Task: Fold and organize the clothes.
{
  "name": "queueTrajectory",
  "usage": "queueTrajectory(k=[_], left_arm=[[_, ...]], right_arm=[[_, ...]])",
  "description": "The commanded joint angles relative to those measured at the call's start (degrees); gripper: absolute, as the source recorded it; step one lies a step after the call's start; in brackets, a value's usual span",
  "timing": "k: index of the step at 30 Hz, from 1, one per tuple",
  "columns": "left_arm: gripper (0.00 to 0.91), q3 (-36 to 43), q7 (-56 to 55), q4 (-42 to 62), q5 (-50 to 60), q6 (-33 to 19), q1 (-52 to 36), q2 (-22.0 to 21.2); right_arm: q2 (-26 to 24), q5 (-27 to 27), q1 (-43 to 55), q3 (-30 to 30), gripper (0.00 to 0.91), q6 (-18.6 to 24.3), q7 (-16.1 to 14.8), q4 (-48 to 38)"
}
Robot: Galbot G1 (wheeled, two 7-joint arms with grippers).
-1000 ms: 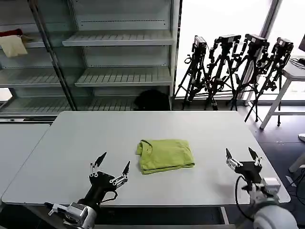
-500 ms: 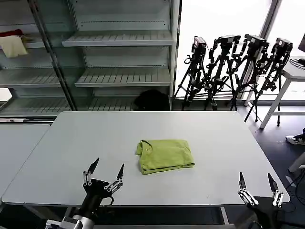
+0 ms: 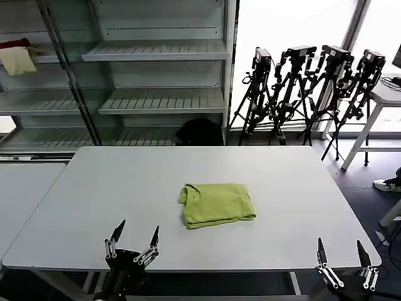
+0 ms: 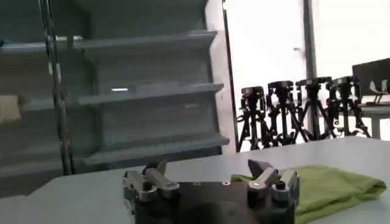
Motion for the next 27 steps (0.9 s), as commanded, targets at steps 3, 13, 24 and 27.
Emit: queueTrajectory(k=[3, 13, 24, 27], left_arm=[[0.907, -2.8, -0.7, -0.8, 0.3, -1.4, 6.2, 0.5], [0.907, -4.8, -0.8, -2.2, 0.4, -3.3, 9.0, 0.1], [0.907, -5.2, -1.7, -3.0, 1.2, -5.8, 10.8, 0.3], [0.907, -5.1, -1.9, -3.0, 1.4, -6.2, 11.0, 0.7]], right_arm=[[-2.0, 1.1, -2.9, -0.2, 0.907, 2.6, -0.8, -0.7], [-2.0, 0.1, -4.3, 0.3, 0.907, 3.6, -1.4, -0.3], [-0.5, -0.7, -7.2, 0.4, 0.907, 4.0, -0.5, 1.1], [-0.2, -0.7, -8.4, 0.6, 0.907, 4.6, -0.3, 1.5]])
